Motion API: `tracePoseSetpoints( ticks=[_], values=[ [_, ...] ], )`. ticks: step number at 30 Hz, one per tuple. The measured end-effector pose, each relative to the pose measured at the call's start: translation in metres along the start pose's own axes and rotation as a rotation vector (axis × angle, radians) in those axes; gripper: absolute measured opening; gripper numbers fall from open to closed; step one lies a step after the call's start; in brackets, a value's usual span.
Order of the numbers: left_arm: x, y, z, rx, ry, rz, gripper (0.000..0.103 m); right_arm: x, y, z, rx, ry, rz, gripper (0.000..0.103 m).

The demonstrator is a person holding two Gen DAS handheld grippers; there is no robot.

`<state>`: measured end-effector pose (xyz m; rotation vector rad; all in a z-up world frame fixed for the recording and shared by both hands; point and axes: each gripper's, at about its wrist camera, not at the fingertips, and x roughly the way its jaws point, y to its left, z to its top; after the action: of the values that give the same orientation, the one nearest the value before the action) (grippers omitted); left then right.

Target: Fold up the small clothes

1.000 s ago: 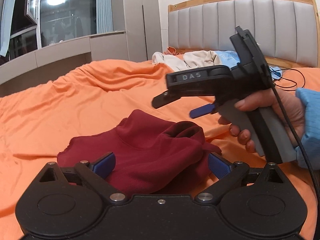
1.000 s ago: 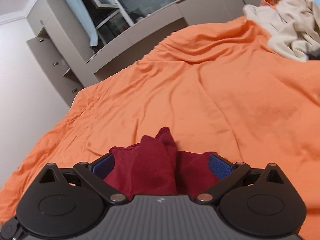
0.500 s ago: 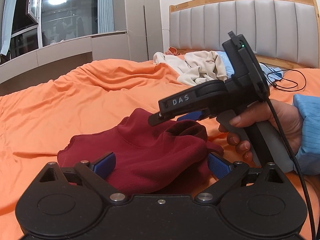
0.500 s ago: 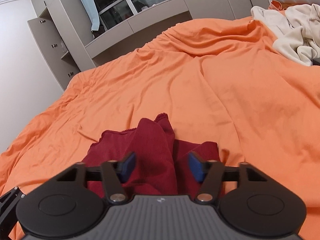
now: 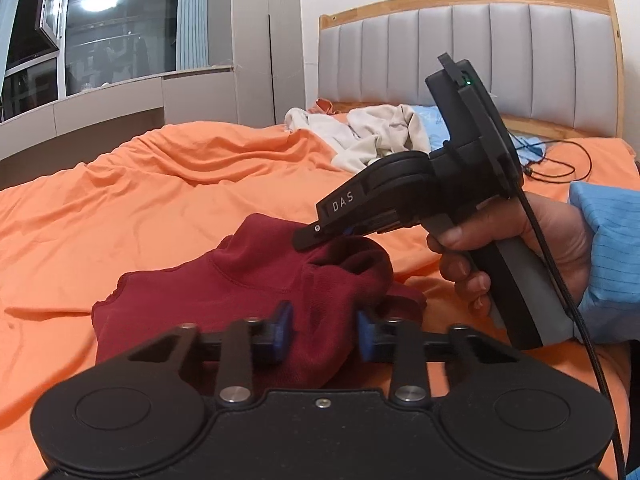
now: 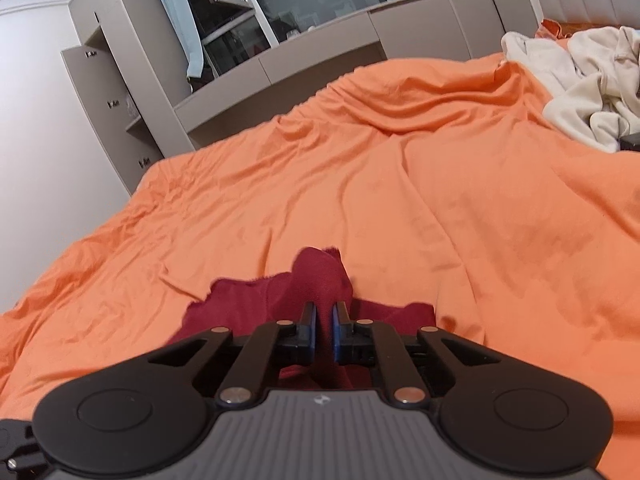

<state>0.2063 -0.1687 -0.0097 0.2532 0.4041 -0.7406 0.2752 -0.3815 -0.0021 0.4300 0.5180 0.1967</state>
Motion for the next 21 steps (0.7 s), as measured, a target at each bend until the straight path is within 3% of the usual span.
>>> tracePoseSetpoints(
  ticks=[1, 11, 15, 18, 20, 21],
  values=[
    [0.000, 0.000, 0.000, -0.006, -0.011, -0.018, 0.015, -0.004, 0.000, 0.002, 0.000, -0.014, -0.001, 0.009],
    [0.012, -0.018, 0.003, 0.050, -0.019, -0.026, 0.015, -0.022, -0.019, 0.007, 0.036, -0.054, -0.080, 0.004],
    [0.020, -0.015, 0.002, 0.035, 0.013, -0.046, 0.016, -0.013, -0.025, 0.004, 0.065, 0.006, -0.080, 0.006],
    [0.023, -0.015, 0.001, 0.039, 0.033, -0.056, 0.017, -0.007, -0.028, -0.001, 0.099, 0.048, -0.068, 0.013],
    [0.024, -0.016, 0.001, 0.045, 0.039, -0.057, 0.018, -0.007, -0.030, -0.002, 0.124, 0.061, -0.055, 0.034],
    [0.025, -0.016, 0.000, 0.048, 0.042, -0.058, 0.018, -0.006, -0.031, -0.003, 0.130, 0.066, -0.053, 0.039]
  ],
)
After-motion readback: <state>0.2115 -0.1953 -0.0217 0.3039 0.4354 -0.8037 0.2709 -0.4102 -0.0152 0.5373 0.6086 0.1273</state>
